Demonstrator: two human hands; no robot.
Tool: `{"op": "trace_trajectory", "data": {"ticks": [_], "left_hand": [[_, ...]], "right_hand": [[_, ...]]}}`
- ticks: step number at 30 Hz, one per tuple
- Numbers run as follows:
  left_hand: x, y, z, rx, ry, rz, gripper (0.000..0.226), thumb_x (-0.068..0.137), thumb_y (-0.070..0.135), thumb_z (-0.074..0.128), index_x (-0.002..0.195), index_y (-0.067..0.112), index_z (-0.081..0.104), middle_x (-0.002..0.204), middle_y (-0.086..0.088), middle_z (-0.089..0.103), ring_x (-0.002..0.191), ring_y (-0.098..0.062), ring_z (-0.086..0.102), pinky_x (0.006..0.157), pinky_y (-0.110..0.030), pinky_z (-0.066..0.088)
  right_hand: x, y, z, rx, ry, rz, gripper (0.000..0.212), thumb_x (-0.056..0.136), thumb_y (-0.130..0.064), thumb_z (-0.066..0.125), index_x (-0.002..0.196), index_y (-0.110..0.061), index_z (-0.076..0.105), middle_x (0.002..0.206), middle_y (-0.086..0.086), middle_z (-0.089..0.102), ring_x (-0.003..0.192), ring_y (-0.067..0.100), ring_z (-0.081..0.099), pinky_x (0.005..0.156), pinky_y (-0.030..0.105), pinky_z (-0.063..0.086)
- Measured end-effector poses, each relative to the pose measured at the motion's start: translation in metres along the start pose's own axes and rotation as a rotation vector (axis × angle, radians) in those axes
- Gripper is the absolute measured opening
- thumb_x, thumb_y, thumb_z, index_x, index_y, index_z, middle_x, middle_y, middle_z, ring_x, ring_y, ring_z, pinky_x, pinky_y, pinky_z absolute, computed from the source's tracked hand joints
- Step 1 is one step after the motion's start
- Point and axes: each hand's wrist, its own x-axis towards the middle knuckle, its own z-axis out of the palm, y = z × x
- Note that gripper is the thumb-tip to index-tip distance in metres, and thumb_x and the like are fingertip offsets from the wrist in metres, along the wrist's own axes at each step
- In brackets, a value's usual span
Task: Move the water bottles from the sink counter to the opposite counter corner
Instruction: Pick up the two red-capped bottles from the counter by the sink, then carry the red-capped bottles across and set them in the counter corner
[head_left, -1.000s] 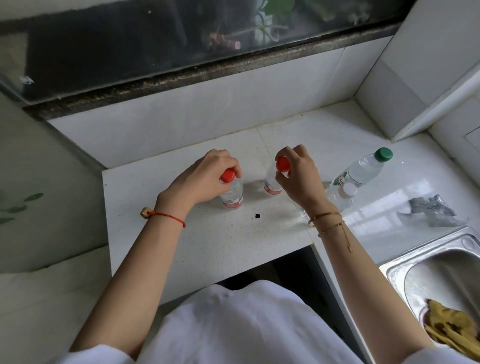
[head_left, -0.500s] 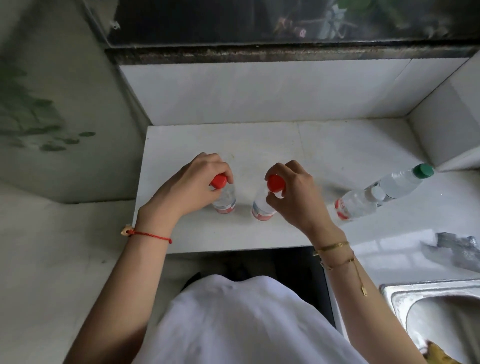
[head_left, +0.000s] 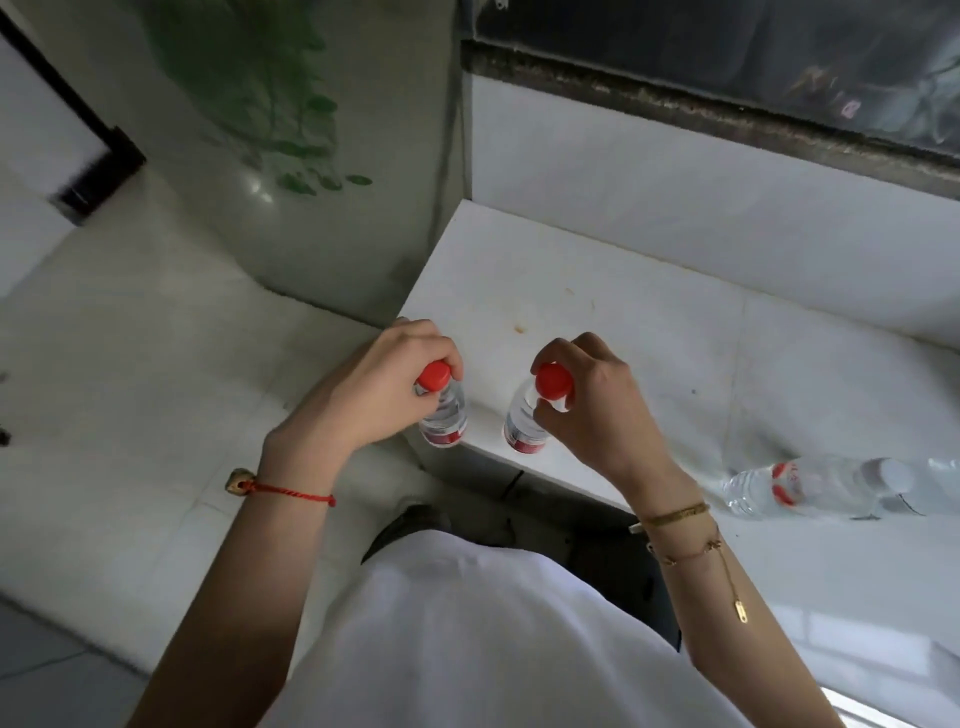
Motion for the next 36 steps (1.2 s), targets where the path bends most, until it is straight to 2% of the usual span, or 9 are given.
{"op": "trace_trajectory", "data": {"ticks": [4,8,13,19,23,26,31,36], "left_hand": [[-0.029,-0.009,-0.010,-0.005,0.058,-0.082,0.029,0.072,-0.002,0.064,0.091,0.021,0.068,0.093,0.008,0.058,0.091,-0.012,0.053,0.079,-0.034,0.048],[-0.059,-0.019,-0.018,-0.001,0.129,-0.168,0.030,0.072,-0.001,0.063,0.091,0.022,0.067,0.095,0.007,0.059,0.095,-0.013,0.054,0.078,-0.037,0.049],[-0.092,-0.038,-0.027,0.002,0.172,-0.262,0.029,0.074,0.000,0.063,0.092,0.023,0.066,0.097,0.009,0.058,0.097,-0.011,0.052,0.078,-0.035,0.049],[-0.134,-0.077,-0.043,-0.012,0.220,-0.392,0.027,0.076,0.012,0.071,0.096,0.029,0.063,0.100,0.011,0.058,0.098,-0.007,0.051,0.082,-0.031,0.050],[-0.166,-0.109,-0.061,-0.026,0.273,-0.456,0.029,0.076,0.016,0.073,0.100,0.026,0.062,0.102,0.010,0.059,0.099,-0.009,0.052,0.086,-0.033,0.051],[-0.191,-0.133,-0.077,-0.018,0.319,-0.480,0.028,0.074,0.014,0.074,0.098,0.023,0.063,0.101,0.008,0.060,0.097,-0.012,0.053,0.084,-0.035,0.051],[-0.233,-0.174,-0.107,0.012,0.367,-0.536,0.026,0.072,0.008,0.072,0.095,0.020,0.067,0.097,0.004,0.063,0.088,-0.014,0.051,0.077,-0.035,0.051],[-0.277,-0.210,-0.134,0.028,0.424,-0.646,0.026,0.074,0.006,0.070,0.096,0.020,0.067,0.099,0.006,0.063,0.090,-0.014,0.051,0.077,-0.034,0.051]], "right_hand": [[0.007,-0.020,0.012,-0.009,-0.073,-0.081,0.035,0.071,-0.011,0.072,0.102,-0.020,0.059,0.105,0.004,0.055,0.082,0.028,0.060,0.072,0.030,0.052],[0.016,-0.044,0.028,-0.013,-0.146,-0.180,0.036,0.072,-0.013,0.072,0.105,-0.019,0.059,0.105,0.005,0.055,0.084,0.029,0.060,0.073,0.030,0.052],[0.032,-0.076,0.053,-0.037,-0.207,-0.301,0.039,0.073,-0.019,0.073,0.109,-0.021,0.057,0.108,0.004,0.055,0.087,0.025,0.059,0.074,0.030,0.053],[0.055,-0.123,0.091,-0.066,-0.287,-0.415,0.040,0.074,-0.024,0.075,0.110,-0.020,0.059,0.110,0.005,0.058,0.090,0.024,0.059,0.077,0.028,0.052],[0.072,-0.167,0.121,-0.080,-0.348,-0.511,0.039,0.072,-0.023,0.076,0.107,-0.020,0.058,0.107,0.004,0.058,0.089,0.023,0.059,0.077,0.029,0.052],[0.083,-0.205,0.144,-0.064,-0.394,-0.546,0.039,0.072,-0.021,0.075,0.107,-0.018,0.059,0.107,0.005,0.057,0.088,0.021,0.057,0.075,0.026,0.048],[0.097,-0.266,0.191,-0.026,-0.446,-0.617,0.037,0.070,-0.020,0.075,0.103,-0.021,0.057,0.102,0.001,0.054,0.081,0.016,0.054,0.067,0.011,0.037],[0.105,-0.327,0.230,0.016,-0.471,-0.679,0.037,0.070,-0.017,0.076,0.100,-0.024,0.056,0.101,-0.002,0.052,0.082,0.013,0.052,0.073,0.020,0.046]]}}
